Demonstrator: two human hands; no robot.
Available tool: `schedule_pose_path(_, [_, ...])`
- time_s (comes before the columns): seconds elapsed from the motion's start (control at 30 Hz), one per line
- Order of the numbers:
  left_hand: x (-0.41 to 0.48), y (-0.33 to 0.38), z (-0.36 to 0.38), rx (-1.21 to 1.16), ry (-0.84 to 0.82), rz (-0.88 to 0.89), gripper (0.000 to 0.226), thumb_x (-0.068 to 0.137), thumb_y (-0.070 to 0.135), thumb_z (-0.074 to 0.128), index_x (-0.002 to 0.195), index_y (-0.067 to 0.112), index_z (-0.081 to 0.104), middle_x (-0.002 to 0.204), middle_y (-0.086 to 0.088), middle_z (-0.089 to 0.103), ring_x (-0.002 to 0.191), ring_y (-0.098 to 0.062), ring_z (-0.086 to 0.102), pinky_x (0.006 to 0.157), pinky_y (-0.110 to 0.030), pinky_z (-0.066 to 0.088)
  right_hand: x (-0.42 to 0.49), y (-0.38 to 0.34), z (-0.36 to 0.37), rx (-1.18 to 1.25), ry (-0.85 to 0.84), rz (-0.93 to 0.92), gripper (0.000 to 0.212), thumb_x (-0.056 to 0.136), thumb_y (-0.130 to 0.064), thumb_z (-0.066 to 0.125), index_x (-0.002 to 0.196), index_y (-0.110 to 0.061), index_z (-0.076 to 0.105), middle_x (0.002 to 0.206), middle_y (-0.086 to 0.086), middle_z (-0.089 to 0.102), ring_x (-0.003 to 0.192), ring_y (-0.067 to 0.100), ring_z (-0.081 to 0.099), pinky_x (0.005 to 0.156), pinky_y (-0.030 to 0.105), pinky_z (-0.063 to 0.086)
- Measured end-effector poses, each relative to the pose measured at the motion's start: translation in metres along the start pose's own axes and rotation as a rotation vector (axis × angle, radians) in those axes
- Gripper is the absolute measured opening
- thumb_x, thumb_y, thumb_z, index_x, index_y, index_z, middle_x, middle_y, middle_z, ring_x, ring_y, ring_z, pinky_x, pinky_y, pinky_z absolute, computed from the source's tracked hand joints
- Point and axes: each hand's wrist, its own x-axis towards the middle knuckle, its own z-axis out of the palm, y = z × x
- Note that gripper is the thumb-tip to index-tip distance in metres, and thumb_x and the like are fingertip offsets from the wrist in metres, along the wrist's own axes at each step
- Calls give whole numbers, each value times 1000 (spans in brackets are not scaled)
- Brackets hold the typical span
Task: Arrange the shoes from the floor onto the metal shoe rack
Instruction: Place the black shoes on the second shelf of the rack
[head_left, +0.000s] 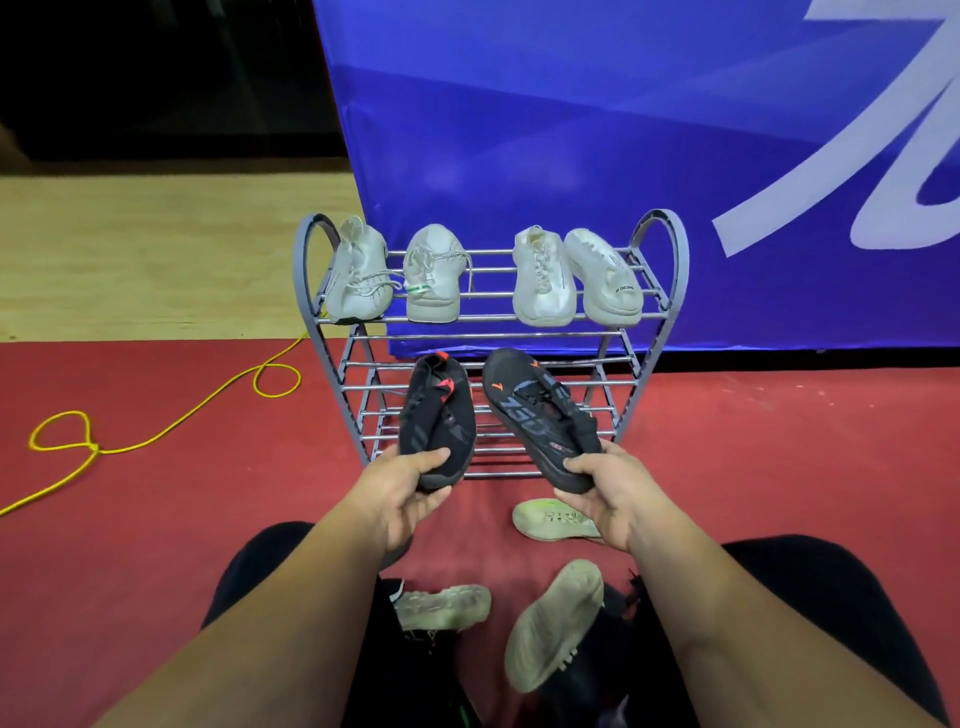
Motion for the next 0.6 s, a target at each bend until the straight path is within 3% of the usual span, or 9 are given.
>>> schedule_pose_path(0.1, [14, -2, -4, 138, 37, -50, 31, 90, 9, 71, 118, 19, 62, 100, -5, 73, 76, -15, 68, 53, -24, 54, 4, -2, -9, -133, 46, -38, 26, 85, -3, 64, 104, -19, 65, 96, 6, 75, 79, 21, 71, 66, 33, 57])
schedule_pose_path(0.2, [33, -13, -10, 360, 94, -145, 21, 91, 11, 71, 109, 11, 61, 88, -9, 66, 67, -16, 63, 43, -19, 52, 8, 7, -25, -373, 69, -29, 37, 72, -14, 71, 108, -18, 65, 89, 6, 72, 66, 19, 64, 49, 26, 48])
schedule_pose_path(0.33, [56, -42, -12, 638, 80, -245, 9, 95, 11, 65, 93, 7, 57, 68, -8, 60, 55, -17, 57, 36, -17, 48, 19, 37, -53, -618, 113, 47, 15, 74, -9, 70, 77, -11, 56, 70, 14, 55, 54, 22, 48, 45, 24, 33])
schedule_pose_path(0.4, [66, -57, -13, 740, 57, -307, 10, 96, 10, 63, 94, 4, 56, 53, -8, 58, 42, -16, 55, 37, -17, 46, 25, 51, -67, -668, 150, 120, 11, 72, -11, 70, 73, -5, 61, 65, 18, 56, 50, 22, 48, 45, 26, 36])
schedule_pose_path(0.43, [71, -64, -14, 777, 42, -333, 11, 95, 10, 63, 97, 1, 56, 53, -9, 57, 41, -18, 53, 37, -17, 46, 28, 55, -73, -668, 160, 150, 11, 72, -12, 70, 73, -3, 64, 63, 18, 59, 49, 24, 50, 45, 28, 39])
schedule_pose_path(0.53, [87, -83, -14, 803, 11, -356, 20, 94, 8, 64, 108, -5, 57, 81, -19, 61, 60, -26, 56, 35, -20, 47, 42, 68, -86, -675, 183, 173, 9, 76, -11, 74, 76, -5, 67, 67, 16, 68, 55, 26, 58, 48, 35, 45])
schedule_pose_path(0.6, [95, -94, -13, 789, 20, -355, 20, 93, 4, 64, 107, -8, 58, 79, -21, 63, 60, -27, 58, 34, -19, 44, 52, 78, -90, -640, 193, 202, 13, 74, -10, 79, 81, -7, 68, 72, 15, 73, 56, 25, 63, 52, 37, 52])
